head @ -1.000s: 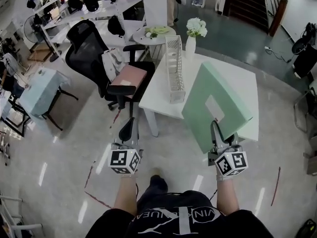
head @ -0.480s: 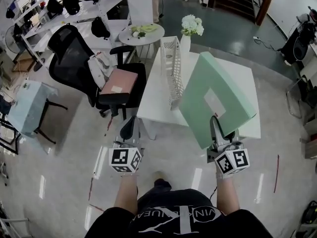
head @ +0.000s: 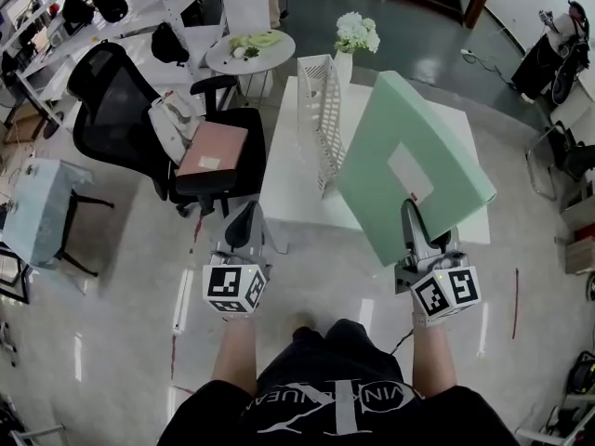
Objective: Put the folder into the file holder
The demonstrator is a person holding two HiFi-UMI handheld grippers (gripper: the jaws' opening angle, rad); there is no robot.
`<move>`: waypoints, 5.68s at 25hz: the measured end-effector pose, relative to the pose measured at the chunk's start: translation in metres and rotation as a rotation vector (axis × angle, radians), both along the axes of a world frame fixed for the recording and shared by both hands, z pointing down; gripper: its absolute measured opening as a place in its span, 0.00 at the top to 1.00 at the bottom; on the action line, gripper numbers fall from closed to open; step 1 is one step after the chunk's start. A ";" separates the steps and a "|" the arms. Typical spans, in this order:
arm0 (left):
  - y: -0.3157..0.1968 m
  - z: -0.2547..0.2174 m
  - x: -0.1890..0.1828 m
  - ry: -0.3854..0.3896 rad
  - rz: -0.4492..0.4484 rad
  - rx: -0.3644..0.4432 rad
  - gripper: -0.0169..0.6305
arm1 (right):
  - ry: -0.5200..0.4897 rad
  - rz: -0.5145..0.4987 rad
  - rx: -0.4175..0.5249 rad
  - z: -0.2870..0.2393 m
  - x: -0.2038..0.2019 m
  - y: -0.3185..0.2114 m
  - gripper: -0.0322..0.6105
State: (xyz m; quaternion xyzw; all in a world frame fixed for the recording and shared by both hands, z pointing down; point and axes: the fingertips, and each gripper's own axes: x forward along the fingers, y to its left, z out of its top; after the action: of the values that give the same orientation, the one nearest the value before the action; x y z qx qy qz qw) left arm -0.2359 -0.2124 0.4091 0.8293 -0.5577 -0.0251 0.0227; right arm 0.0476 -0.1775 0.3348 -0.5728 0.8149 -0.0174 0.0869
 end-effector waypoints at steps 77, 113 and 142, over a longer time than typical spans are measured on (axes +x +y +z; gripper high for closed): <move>-0.172 0.041 -0.020 -0.042 -0.078 -0.107 0.97 | 0.100 -0.037 -0.087 0.071 -0.086 -0.247 0.63; -0.163 0.044 -0.020 -0.040 -0.080 -0.114 0.97 | 0.218 -0.089 -0.299 0.134 -0.093 -0.245 0.59; -0.127 0.022 -0.008 -0.031 -0.035 -0.077 0.97 | 0.202 -0.103 -0.174 0.087 -0.088 -0.199 0.46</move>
State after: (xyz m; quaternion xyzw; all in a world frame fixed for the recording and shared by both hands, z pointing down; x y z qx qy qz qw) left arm -0.2439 -0.3392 0.4307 0.8184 -0.5728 0.0089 0.0453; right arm -0.0404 -0.3767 0.4215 -0.5345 0.8432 -0.0345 -0.0467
